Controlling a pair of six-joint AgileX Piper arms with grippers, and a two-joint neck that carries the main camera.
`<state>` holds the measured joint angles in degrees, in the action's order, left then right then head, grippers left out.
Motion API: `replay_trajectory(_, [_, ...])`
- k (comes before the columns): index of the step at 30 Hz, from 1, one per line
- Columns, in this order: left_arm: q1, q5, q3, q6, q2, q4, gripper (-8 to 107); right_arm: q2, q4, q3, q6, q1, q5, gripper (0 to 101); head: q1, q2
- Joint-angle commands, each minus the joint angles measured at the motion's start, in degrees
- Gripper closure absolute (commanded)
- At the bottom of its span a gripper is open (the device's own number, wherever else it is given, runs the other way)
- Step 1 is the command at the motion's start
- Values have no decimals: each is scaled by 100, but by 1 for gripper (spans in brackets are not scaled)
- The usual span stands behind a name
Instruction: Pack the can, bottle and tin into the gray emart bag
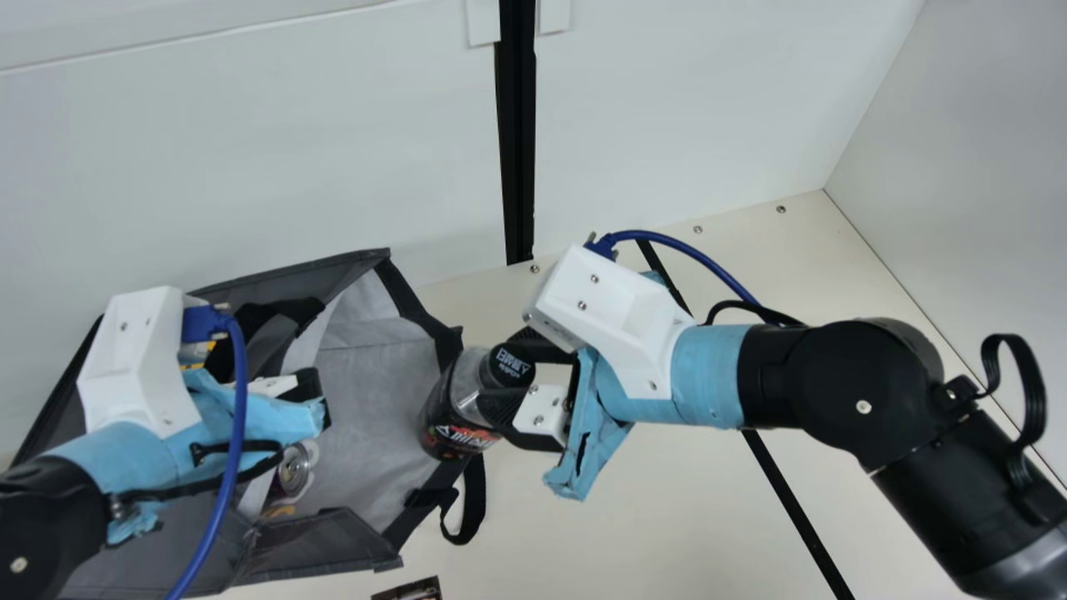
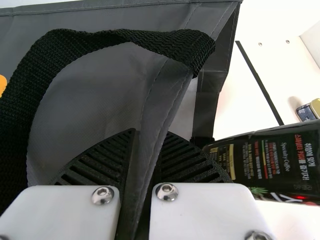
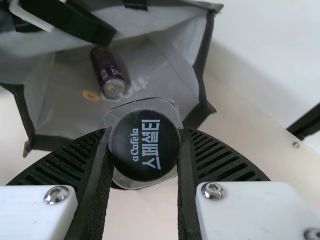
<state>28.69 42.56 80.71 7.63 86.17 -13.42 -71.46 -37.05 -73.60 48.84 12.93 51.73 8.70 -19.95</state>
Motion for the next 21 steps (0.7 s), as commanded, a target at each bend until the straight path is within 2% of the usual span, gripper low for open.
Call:
replay_trajectory(1, [0,0,0,0,0,0,89,-11,-167,48,102,22,-130,101,130,-5])
replay_trajectory(21, [0,0,0,0,0,0,89,-417,-1108,443,664,538,-1129,101,130,-5])
